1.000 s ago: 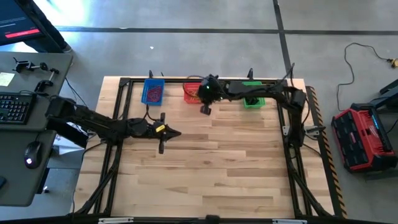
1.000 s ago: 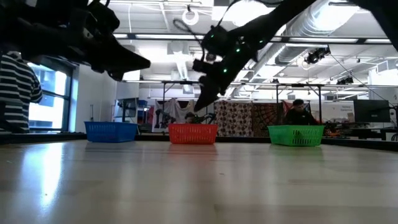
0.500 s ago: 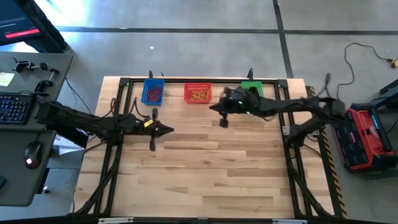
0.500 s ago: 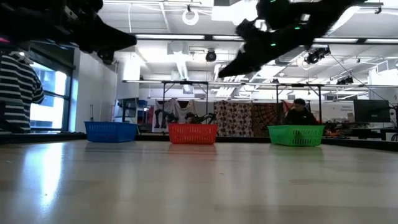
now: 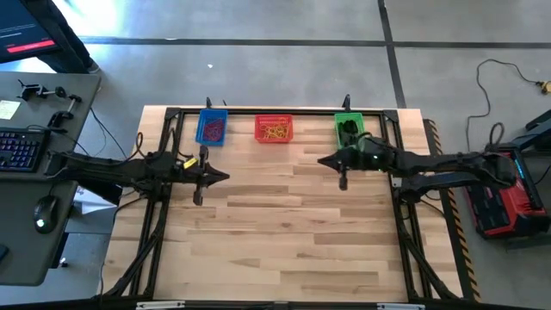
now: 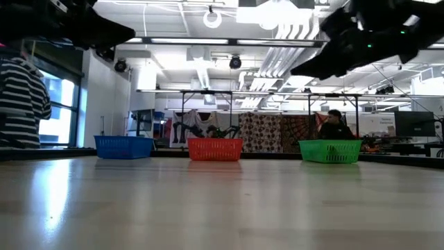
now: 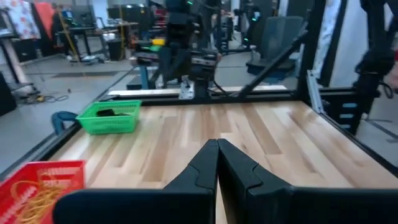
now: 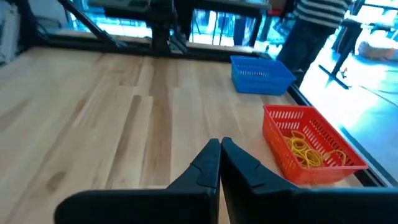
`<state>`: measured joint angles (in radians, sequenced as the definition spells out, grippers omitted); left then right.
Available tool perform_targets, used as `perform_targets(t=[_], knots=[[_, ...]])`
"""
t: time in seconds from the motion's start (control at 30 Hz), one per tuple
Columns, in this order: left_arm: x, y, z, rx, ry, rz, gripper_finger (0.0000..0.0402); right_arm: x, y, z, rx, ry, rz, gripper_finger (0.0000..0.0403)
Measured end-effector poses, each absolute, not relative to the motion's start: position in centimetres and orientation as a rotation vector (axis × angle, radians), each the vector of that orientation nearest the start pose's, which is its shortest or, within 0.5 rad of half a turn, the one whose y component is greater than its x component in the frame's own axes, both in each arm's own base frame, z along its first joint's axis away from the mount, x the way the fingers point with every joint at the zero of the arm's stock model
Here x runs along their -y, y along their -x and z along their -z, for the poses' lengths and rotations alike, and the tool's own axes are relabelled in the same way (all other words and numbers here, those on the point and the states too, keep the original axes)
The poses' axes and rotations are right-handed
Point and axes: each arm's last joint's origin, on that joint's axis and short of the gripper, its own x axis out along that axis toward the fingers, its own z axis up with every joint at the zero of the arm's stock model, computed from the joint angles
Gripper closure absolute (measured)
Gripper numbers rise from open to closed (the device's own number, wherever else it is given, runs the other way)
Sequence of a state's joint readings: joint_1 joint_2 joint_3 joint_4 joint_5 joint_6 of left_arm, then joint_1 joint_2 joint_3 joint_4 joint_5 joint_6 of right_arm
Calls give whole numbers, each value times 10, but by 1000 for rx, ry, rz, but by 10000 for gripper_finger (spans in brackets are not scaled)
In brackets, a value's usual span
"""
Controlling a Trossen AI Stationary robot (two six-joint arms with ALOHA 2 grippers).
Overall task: Sort rubber bands into baskets
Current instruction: Return to Home Position
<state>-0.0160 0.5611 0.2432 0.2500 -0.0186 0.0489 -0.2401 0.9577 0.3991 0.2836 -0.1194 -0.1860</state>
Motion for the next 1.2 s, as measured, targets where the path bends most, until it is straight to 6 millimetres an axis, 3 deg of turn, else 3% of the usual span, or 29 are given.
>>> perform_targets(t=[0.4,0.7,0.97,1.2], knots=[[-6,-118,-223,-46,-45,-57,401,34,-143,-198,-128,113,206,403],[-5,-105,-227,0,-42,-60,401,28,-118,-175,-52,87,215,403],[-5,-105,-192,19,-31,-61,401,25,-106,-170,-8,94,217,403],[-5,-93,-192,69,-41,-83,401,23,-95,-170,6,112,219,403]])
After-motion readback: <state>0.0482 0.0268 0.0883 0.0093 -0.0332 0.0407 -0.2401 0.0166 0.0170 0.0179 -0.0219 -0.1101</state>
